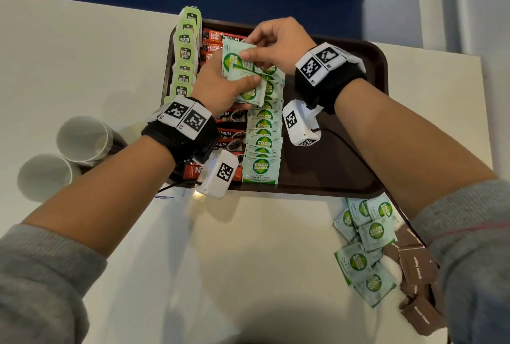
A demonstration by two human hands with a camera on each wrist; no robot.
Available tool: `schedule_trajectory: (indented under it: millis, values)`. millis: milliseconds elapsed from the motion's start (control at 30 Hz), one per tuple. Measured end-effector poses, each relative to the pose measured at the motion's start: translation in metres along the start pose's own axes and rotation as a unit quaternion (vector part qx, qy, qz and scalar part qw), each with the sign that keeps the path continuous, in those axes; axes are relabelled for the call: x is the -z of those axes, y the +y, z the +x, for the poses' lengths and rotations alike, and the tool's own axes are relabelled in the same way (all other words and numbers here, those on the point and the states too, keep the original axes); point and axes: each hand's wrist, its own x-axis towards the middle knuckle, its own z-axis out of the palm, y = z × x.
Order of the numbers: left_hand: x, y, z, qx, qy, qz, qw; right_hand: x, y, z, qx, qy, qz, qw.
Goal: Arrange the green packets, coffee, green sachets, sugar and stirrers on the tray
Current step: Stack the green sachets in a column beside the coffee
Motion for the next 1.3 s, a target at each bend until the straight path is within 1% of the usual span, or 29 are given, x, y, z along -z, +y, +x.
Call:
schedule_trajectory:
  millis: [100, 200, 267, 333, 433, 500, 533, 633, 700, 767, 867, 1000, 1100, 1200, 1300]
  values:
    - [0.002, -0.003, 0.000, 0.007, 0.002, 0.014, 1.000, 0.003, -0.001, -0.002, 0.000, 0.016, 0.019, 1.000]
    - [0.006, -0.007, 0.001, 0.001, 0.010, 0.021, 1.000, 0.011, 0.000, -0.004, -0.008, 0.044, 0.067, 0.997]
    - [0.007, -0.009, 0.002, 0.001, 0.006, 0.029, 1.000, 0.014, 0.002, -0.005, -0.012, 0.055, 0.072, 0.996]
    - [0.008, -0.009, 0.004, 0.000, 0.021, 0.046, 0.999, 0.016, 0.005, -0.007, -0.007, 0.064, 0.084, 0.994]
    - [0.008, -0.008, 0.006, -0.027, 0.049, 0.074, 0.996, 0.017, 0.006, -0.012, -0.015, 0.058, 0.099, 0.993]
    - [0.008, -0.005, 0.007, -0.034, 0.055, 0.085, 0.994, 0.016, 0.006, -0.016, -0.026, 0.057, 0.075, 0.995]
    - [0.009, -0.005, 0.009, -0.036, 0.056, 0.097, 0.993, 0.016, 0.007, -0.016, -0.024, 0.064, 0.044, 0.997]
    - [0.012, -0.005, 0.015, -0.051, 0.058, 0.156, 0.985, 0.022, 0.007, -0.014, 0.002, 0.083, -0.047, 0.995]
    - [0.012, -0.003, 0.016, -0.043, 0.060, 0.151, 0.986, 0.027, 0.006, -0.012, -0.002, 0.095, -0.054, 0.994]
    - [0.013, -0.002, 0.016, -0.042, 0.065, 0.132, 0.988, 0.032, 0.010, -0.008, -0.005, 0.125, -0.051, 0.991]
    - [0.018, -0.007, 0.017, -0.041, 0.068, 0.116, 0.990, 0.034, 0.022, -0.003, -0.034, 0.184, -0.025, 0.982]
    - [0.020, -0.011, 0.014, -0.039, 0.058, 0.124, 0.990, 0.029, 0.037, 0.004, -0.106, 0.217, 0.017, 0.970]
    - [0.020, -0.011, 0.014, -0.035, 0.058, 0.123, 0.990, 0.023, 0.042, 0.008, -0.136, 0.195, 0.059, 0.970]
    - [0.021, -0.012, 0.014, -0.028, 0.065, 0.124, 0.990, 0.017, 0.044, 0.010, -0.158, 0.174, 0.061, 0.970]
    - [0.022, -0.015, 0.014, -0.022, 0.063, 0.123, 0.990, 0.015, 0.047, 0.013, -0.161, 0.177, 0.054, 0.969]
